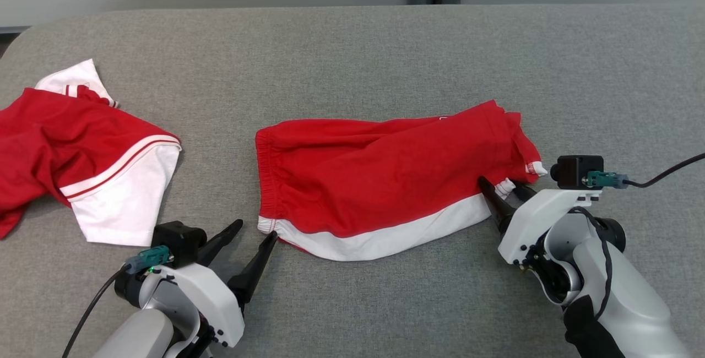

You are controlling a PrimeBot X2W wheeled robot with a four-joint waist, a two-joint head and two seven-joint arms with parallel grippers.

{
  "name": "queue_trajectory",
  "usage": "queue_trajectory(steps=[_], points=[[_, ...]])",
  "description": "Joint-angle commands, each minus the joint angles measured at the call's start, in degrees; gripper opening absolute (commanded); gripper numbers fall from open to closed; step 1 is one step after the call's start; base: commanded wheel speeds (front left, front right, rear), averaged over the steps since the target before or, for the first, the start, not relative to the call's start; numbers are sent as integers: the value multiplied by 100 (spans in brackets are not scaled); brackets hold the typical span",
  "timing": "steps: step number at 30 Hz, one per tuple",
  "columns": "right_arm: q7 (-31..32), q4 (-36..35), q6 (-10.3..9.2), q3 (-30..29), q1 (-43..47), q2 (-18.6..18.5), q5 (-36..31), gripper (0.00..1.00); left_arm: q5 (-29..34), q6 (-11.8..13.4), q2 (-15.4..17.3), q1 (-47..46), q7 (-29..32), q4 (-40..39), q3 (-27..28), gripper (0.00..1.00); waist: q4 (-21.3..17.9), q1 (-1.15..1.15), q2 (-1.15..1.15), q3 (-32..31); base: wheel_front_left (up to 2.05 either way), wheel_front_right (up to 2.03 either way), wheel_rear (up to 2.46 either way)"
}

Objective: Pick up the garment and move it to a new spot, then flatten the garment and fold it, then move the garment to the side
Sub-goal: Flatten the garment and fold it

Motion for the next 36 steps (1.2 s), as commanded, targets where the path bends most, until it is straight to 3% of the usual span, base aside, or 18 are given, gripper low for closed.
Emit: queue_trajectory(steps=[1, 5, 6, 8, 9, 10, 11, 12, 13, 14, 27, 36], points=[[25, 117, -1, 61, 54, 21, 34, 89, -19, -9, 25, -110, -34, 45, -43, 100, -15, 0, 0, 13, 0, 0, 0], [3, 181, -1, 158, -10, 41, 97, 82, -188, -9, 42, -260, -178, 140, -249, 100, -56, 0, 0, 43, 0, 0, 0], [-7, 191, -1, 182, -19, 44, 119, 76, -223, -9, 55, -287, -204, 149, -308, 100, -65, 0, 0, 47, 0, 0, 0], [-26, 220, -1, 233, -41, 56, 158, 49, -300, -9, 90, -341, -261, 167, -433, 100, -79, 0, 0, 47, 0, 0, 0], [-35, 236, 0, 255, -49, 59, 184, 34, -341, -9, 113, -363, -292, 181, -479, 94, -84, 0, 0, 44, 0, 0, 0], [-53, 249, 0, 271, -55, 62, 198, 31, -376, -9, 127, -386, -321, 188, -534, 67, -89, 0, 0, 40, 0, 0, 0], [-61, 265, 0, 290, -61, 60, 218, 24, -420, -9, 138, -407, -351, 205, -578, 19, -92, 0, 0, 34, 0, 0, 0], [-72, 285, 0, 310, -67, 55, 237, 17, -460, -9, 152, -426, -379, 225, -624, 0, -95, 0, 0, 27, 0, 0, 0], [-82, 300, 0, 333, -73, 53, 250, 1, -502, -9, 164, -444, -402, 243, -666, 0, -97, 0, 0, 19, 0, 0, 0], [-105, 310, -1, 358, -76, 52, 276, 0, -535, -9, 175, -468, -422, 261, -711, 0, -100, 0, 0, 3, 0, 0, 0], [-584, -162, 0, 592, 317, -295, 674, 0, -849, 5, 350, -251, -664, 161, -982, 0, -78, 0, 0, -590, 0, 0, 0], [-774, -1590, 0, 670, 986, -767, 1214, 0, -912, 307, 607, -13, -523, -766, -891, 0, -142, 0, 0, -1040, 0, 0, 0]])
